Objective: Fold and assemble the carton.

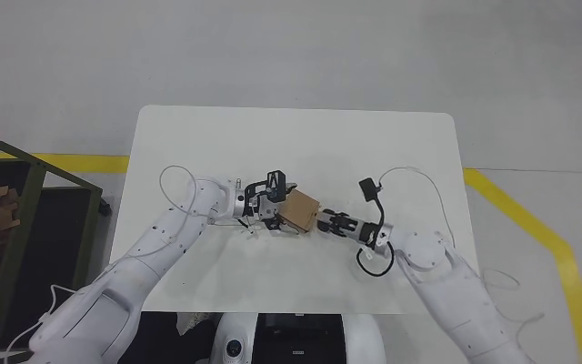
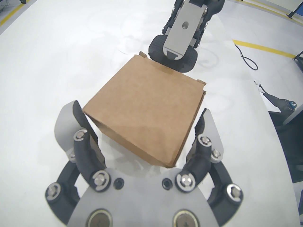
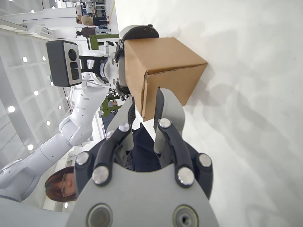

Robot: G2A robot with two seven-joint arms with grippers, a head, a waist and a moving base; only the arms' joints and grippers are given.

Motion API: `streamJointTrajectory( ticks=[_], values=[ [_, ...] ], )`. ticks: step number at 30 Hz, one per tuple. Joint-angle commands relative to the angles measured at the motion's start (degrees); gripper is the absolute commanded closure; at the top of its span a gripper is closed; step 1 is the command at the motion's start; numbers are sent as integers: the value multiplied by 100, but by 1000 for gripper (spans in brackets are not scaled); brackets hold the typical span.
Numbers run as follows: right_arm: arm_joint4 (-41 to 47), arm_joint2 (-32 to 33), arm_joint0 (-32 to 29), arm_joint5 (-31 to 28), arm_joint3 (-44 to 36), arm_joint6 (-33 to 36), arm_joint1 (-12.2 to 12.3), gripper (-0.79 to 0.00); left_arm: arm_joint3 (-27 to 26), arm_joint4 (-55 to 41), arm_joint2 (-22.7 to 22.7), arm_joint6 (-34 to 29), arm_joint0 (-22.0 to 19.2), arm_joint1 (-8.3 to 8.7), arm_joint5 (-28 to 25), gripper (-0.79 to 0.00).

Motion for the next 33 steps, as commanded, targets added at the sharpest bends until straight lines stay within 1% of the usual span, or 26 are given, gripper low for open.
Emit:
streamJointTrajectory(
  ticks=[1, 3, 4, 13, 33],
  values=[
    [23, 62, -62, -46, -22, 30, 17, -105, 2, -3, 2, -5, -1, -2, 6, -785],
    [12, 108, -110, -65, -14, 39, 31, -9, 6, 0, 4, -18, -4, -4, 8, -785],
    [12, 119, -120, -61, 3, 41, 35, 0, 6, -3, 4, -25, -6, -5, 8, -785],
    [-18, -79, 42, 32, 200, 162, -3, 0, -21, -8, 10, -78, -13, -15, 30, -785],
    [-226, -449, 399, 142, 174, 132, -96, 0, -49, -25, -36, -96, 27, -6, 58, -785]
  ],
)
